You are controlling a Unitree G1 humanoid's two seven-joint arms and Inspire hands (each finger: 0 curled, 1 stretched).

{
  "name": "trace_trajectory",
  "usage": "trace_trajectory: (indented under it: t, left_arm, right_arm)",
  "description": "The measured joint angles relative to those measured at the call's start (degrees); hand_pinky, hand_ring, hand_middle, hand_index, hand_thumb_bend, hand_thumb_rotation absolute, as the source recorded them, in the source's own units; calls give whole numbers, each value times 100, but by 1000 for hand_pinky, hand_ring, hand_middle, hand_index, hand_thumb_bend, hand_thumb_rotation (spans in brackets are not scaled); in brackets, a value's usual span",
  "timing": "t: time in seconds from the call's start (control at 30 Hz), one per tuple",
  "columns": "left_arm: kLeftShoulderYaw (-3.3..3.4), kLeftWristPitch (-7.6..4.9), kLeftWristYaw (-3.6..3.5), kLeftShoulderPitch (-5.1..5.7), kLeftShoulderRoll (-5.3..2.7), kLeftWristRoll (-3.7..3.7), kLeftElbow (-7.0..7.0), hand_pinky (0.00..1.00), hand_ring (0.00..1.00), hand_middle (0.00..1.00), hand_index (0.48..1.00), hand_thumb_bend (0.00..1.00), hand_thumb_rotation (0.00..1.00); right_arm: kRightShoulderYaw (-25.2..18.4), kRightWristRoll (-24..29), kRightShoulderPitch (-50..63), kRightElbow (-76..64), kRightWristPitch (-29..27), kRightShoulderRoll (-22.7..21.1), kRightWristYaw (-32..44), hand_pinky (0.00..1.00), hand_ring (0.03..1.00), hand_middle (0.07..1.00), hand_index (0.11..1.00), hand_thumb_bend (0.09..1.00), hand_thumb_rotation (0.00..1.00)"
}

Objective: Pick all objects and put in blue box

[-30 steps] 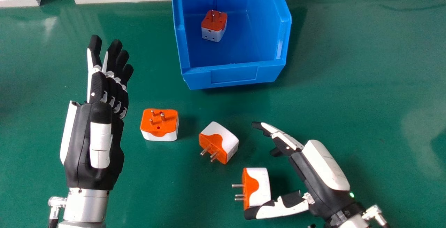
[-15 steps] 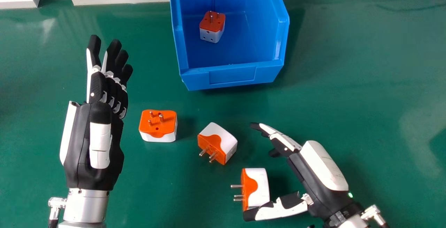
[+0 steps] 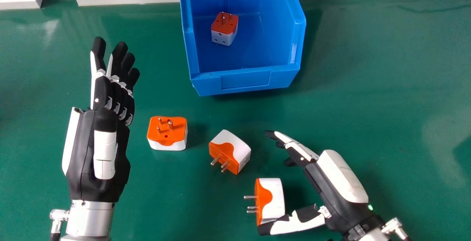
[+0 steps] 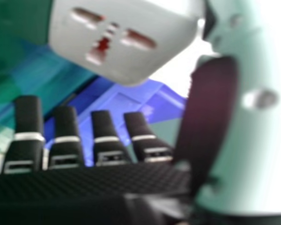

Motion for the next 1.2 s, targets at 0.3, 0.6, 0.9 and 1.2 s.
trace_trajectory:
  t: [0.3,0.6,0.9,1.2]
  left_arm:
    - [1,0,-5,1,1,0,1,1000,1000,1000,1000,877,924]
    - [4,-2,-3,1,1,2,2,1000,1000,1000,1000,877,923]
    - [7,-3,27,-14,-1,40,4,1000,1000,1000,1000,878,923]
    - [6,-3,60,-14,0,59,4,1000,1000,1000,1000,878,922]
  right_arm:
    - [128,-56,-5,-63,116,-33,-80,688,818,873,875,981,242]
    - [186,222,-8,36,-155,-22,30,643,774,855,866,976,238]
    - [229,388,-27,-6,-293,-55,214,630,773,854,871,971,223]
    - [283,441,-27,-10,-293,-51,250,637,772,853,870,971,219]
